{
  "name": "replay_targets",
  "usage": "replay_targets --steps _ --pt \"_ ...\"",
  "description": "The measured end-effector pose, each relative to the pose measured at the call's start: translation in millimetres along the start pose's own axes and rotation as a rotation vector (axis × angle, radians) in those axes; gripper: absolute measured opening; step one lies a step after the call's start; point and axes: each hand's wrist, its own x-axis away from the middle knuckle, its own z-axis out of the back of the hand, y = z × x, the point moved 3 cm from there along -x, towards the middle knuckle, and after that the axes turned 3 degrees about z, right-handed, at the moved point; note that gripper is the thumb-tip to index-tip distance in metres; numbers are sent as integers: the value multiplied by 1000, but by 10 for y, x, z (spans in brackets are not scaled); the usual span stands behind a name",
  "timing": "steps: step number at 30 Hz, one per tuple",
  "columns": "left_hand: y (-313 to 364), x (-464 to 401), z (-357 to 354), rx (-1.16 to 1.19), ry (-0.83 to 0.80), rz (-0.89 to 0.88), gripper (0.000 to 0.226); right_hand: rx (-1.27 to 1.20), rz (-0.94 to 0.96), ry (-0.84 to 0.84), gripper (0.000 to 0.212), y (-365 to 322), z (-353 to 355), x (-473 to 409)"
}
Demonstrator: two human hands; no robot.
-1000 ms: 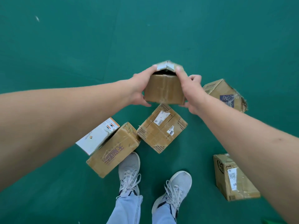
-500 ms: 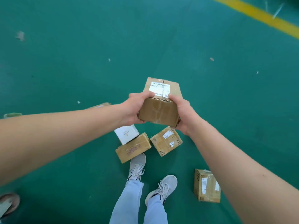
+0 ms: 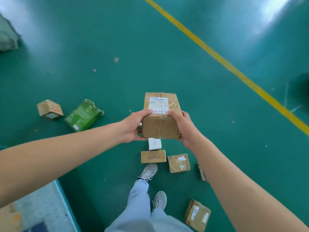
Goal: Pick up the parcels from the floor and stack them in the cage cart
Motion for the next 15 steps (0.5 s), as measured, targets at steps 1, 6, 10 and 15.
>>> replay_targets --steps 1,6,10,15 --pt "-40 226 61 22 21 -24 33 17 20 -19 64 -61 -85 170" --pt "-386 1263 476 173 126 -78 30 106 109 -165 68 -195 -643 948" --pt "-726 1836 860 291 197 -92 37 158 156 -322 66 -204 -1116 1357" --pt "-1067 2305 1255 387 251 -151 40 247 203 -451 74 -210 -1622 1644"
